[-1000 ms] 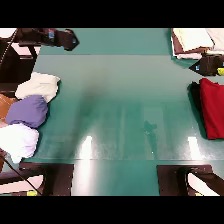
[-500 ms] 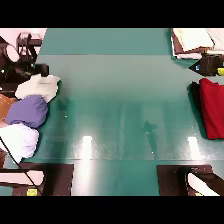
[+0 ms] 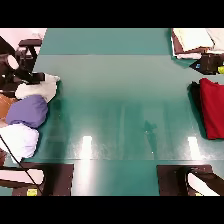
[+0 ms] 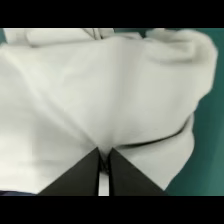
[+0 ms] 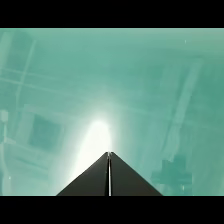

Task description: Fold the shirts.

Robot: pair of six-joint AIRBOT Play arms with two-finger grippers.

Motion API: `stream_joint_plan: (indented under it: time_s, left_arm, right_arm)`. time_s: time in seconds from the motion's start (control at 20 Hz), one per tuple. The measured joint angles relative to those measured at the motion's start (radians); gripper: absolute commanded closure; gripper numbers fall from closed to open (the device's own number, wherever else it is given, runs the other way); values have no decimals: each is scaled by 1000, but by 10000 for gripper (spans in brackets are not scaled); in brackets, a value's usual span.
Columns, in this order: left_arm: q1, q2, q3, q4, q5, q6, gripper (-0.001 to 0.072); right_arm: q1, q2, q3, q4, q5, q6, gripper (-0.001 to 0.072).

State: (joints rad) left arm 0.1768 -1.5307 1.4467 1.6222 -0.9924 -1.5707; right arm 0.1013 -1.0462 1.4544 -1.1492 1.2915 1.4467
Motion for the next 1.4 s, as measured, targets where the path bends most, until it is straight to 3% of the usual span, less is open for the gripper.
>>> stream_joint_plan:
  time_s: [0.25, 0.5, 0.85, 0.9, 0.95, 1.0, 1.25, 1.3, 1.4]
  left_arm:
    - [-80, 198, 198, 0, -34, 62, 680]
    - [-301, 371, 406, -8, -142, 145, 681]
    - [-737, 295, 472, -22, -285, 179, 676]
    - [-794, 256, 475, -47, -283, 182, 592]
    - [-841, 217, 476, -84, -274, 186, 277]
    - [-885, 171, 477, -130, -256, 195, 127]
    - [-969, 4, 479, -288, -221, 214, 128]
    - [-950, -6, 480, -284, -228, 205, 216]
    - [-880, -14, 481, -285, -269, 181, 224]
  right_arm:
    - [0, -28, 149, 5, -12, 0, 692]
    - [0, -81, 373, 5, -14, 0, 692]
    - [0, -110, 547, -3, 30, 0, 692]
    - [-5, -103, 554, -2, 31, 0, 692]
    - [-11, -95, 558, -2, 34, 0, 692]
    - [-21, -88, 562, -3, 37, 0, 691]
    - [-80, -48, 569, -4, 71, -1, 692]
    - [-90, -42, 569, -4, 80, -1, 692]
    - [-102, -35, 569, -3, 89, -1, 692]
